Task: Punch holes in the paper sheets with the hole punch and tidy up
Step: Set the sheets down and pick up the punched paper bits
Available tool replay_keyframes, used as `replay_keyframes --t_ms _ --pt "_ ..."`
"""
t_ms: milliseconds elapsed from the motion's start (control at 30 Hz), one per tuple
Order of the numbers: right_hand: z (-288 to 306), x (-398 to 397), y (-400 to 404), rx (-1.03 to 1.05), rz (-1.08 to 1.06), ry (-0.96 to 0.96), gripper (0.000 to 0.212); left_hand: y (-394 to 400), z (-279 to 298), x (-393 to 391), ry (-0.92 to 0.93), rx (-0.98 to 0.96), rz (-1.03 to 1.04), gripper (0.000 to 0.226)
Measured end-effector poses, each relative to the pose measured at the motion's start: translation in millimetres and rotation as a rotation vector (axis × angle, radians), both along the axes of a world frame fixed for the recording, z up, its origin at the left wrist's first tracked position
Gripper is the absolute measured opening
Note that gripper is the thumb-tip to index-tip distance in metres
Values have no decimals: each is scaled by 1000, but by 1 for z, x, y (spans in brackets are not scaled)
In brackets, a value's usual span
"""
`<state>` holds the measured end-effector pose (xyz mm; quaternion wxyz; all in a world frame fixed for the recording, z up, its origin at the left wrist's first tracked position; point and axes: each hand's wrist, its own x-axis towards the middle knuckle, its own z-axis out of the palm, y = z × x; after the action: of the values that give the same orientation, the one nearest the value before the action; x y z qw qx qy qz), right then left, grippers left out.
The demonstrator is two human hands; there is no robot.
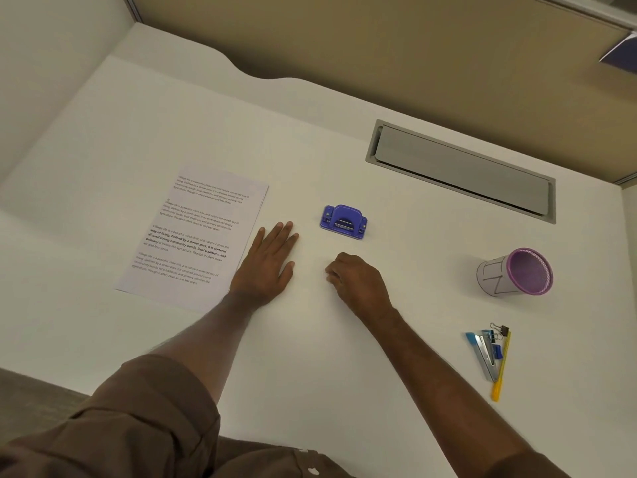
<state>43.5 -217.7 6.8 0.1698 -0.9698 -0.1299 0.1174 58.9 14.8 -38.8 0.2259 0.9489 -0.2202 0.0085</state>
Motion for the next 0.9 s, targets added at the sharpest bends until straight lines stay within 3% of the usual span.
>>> replay_keyframes --t_ms 133,400,600,667,800,900 --pt "1 4 2 -91 63 -26 22 0 1 0 6 -3 -2 58" --pt "-1 4 11 -229 137 -74 3 1 2 -1 20 8 -7 59" --pt "-2 6 1 -226 -101 -37 12 1 1 0 39 26 -8 59" --pt "-3 9 -8 -99 -292 24 9 1 1 0 49 27 -8 60" --pt "12 7 -33 487 -854 129 9 1 3 0 43 26 -18 59" --pt "31 8 -64 831 -1069 155 11 1 5 -1 49 32 -19 59"
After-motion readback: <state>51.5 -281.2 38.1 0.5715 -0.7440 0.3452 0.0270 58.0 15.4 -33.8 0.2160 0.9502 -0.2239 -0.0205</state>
